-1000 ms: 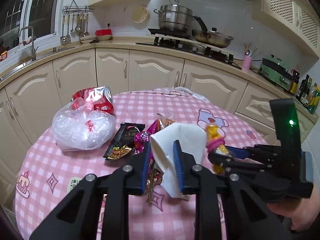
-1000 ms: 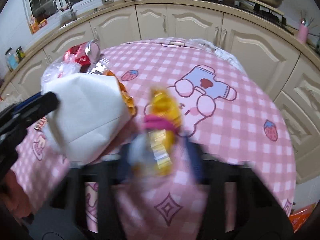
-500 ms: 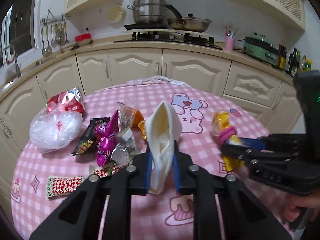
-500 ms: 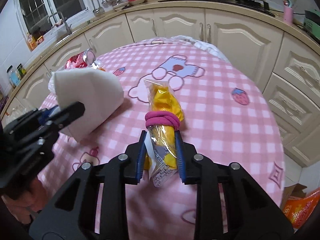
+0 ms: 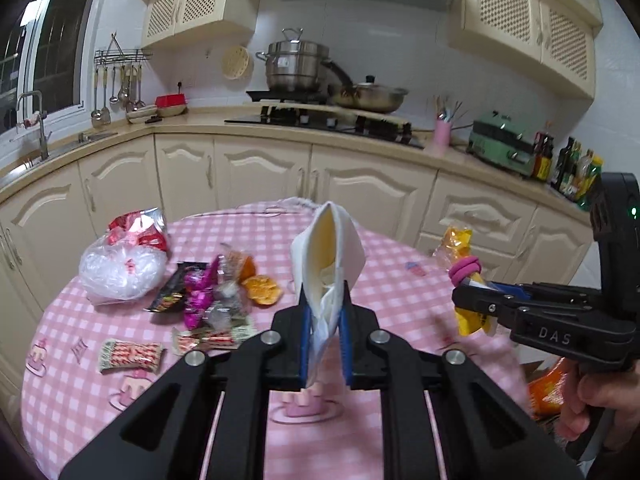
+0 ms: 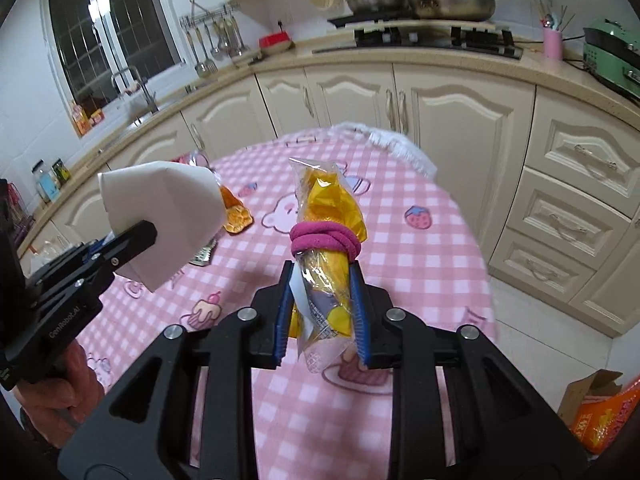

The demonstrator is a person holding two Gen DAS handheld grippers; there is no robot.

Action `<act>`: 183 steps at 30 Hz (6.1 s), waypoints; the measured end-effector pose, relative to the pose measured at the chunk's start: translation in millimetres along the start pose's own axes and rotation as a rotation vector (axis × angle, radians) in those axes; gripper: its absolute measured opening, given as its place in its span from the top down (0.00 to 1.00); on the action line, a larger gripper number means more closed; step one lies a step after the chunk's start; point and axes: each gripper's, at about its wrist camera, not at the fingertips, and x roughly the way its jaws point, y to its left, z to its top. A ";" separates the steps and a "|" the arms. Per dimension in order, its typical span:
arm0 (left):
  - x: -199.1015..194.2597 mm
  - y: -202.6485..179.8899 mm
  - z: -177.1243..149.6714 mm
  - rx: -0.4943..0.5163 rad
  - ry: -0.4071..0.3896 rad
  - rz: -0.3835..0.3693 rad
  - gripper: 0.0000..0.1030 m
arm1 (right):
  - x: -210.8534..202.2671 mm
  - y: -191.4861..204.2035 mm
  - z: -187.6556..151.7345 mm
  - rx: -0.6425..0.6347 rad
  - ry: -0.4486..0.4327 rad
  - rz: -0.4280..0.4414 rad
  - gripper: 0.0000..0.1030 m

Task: Collect trash
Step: 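Carry tissue and snack bag over the blue bin and open both grippers, then return both grippers to the table toward the candy wrappers and bottle, then grasp the red-white snack wrapper with the left gripper while the right gripper grasps the plastic bottle, then carry wrapper and bottle over the blue bin and open both grippers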

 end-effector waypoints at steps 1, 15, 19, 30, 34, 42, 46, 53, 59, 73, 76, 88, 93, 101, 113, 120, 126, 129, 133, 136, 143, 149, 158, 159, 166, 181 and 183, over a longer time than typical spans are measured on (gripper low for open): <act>-3.2 -6.8 1.0 -0.005 -0.003 -0.019 0.89 | -6.6 -3.4 0.0 0.004 -0.011 0.003 0.75; 2.7 -168.0 -11.2 0.124 0.040 -0.326 0.88 | -112.8 -140.0 -50.9 0.180 -0.082 -0.219 0.75; 30.3 -221.6 -40.1 0.169 0.136 -0.393 0.88 | -110.4 -200.3 -93.8 0.286 0.006 -0.307 0.75; 147.9 -302.4 -145.6 0.248 0.477 -0.377 0.86 | -27.6 -304.4 -215.6 0.553 0.281 -0.315 0.75; 191.1 -309.4 -175.0 0.235 0.587 -0.366 0.85 | -6.4 -318.4 -235.7 0.587 0.327 -0.299 0.75; 211.5 -316.3 -186.3 0.286 0.605 -0.291 0.20 | 6.6 -339.4 -257.9 0.635 0.347 -0.356 0.13; 203.7 -313.8 -177.6 0.302 0.572 -0.250 0.17 | -4.4 -341.8 -260.8 0.666 0.325 -0.388 0.06; 171.8 -310.6 -155.2 0.300 0.507 -0.260 0.16 | -25.0 -336.8 -247.3 0.668 0.279 -0.412 0.06; 144.1 -311.1 -132.0 0.296 0.437 -0.284 0.16 | -45.4 -322.9 -225.4 0.653 0.231 -0.424 0.06; 44.4 -269.6 -47.8 0.258 0.186 -0.276 0.10 | -109.5 -243.5 -119.3 0.502 0.003 -0.380 0.06; 29.6 -247.4 -31.6 0.236 0.149 -0.244 0.10 | -111.8 -215.0 -93.4 0.446 -0.034 -0.343 0.06; -24.4 -141.2 19.3 0.115 -0.006 -0.076 0.09 | -96.1 -98.8 -18.4 0.273 -0.132 -0.181 0.06; -47.8 -102.5 33.9 0.077 -0.066 -0.019 0.09 | -90.2 -55.4 6.5 0.204 -0.152 -0.124 0.06; -86.2 -26.8 36.6 0.012 -0.149 0.113 0.07 | -72.1 14.8 33.1 0.077 -0.161 -0.034 0.06; -58.0 99.9 -14.2 0.062 -0.003 0.326 0.07 | 4.4 73.2 37.7 -0.026 -0.052 0.004 0.06; -1.1 136.6 -40.6 0.197 0.172 0.292 0.07 | 60.0 90.7 32.5 -0.053 0.044 0.027 0.06; 36.5 146.3 -34.7 0.345 0.257 0.263 0.07 | 102.6 104.7 37.3 -0.086 0.098 0.073 0.06; 50.3 150.5 -35.5 0.369 0.319 0.189 0.08 | 126.0 112.1 39.6 -0.097 0.132 0.084 0.06; 55.2 156.2 -33.9 0.290 0.385 0.042 0.40 | 159.9 119.8 44.3 -0.095 0.182 0.101 0.20; 54.4 156.7 -34.9 0.241 0.395 -0.020 0.71 | 186.4 122.7 43.6 -0.085 0.242 0.129 0.57; 41.5 135.5 -44.5 0.202 0.383 0.037 0.88 | 157.0 117.0 33.9 -0.076 0.203 0.188 0.77; 17.2 126.5 -53.4 0.136 0.342 0.059 0.88 | 111.8 96.4 21.8 -0.035 0.165 0.239 0.77; -27.7 103.4 -44.9 0.061 0.232 0.044 0.88 | 63.2 74.8 10.2 -0.014 0.112 0.288 0.77; -30.4 100.1 -43.8 0.060 0.224 0.042 0.88 | 55.7 72.7 9.2 -0.015 0.098 0.288 0.77; -46.1 65.6 -29.5 0.036 0.157 -0.024 0.88 | 12.0 53.2 4.5 -0.009 0.038 0.299 0.77; -22.3 -108.9 0.7 0.102 0.085 -0.288 0.88 | -126.0 -102.3 -41.8 0.200 -0.147 0.072 0.77; -4.8 -144.4 -5.8 0.122 0.122 -0.331 0.88 | -133.6 -143.4 -62.6 0.283 -0.132 -0.007 0.77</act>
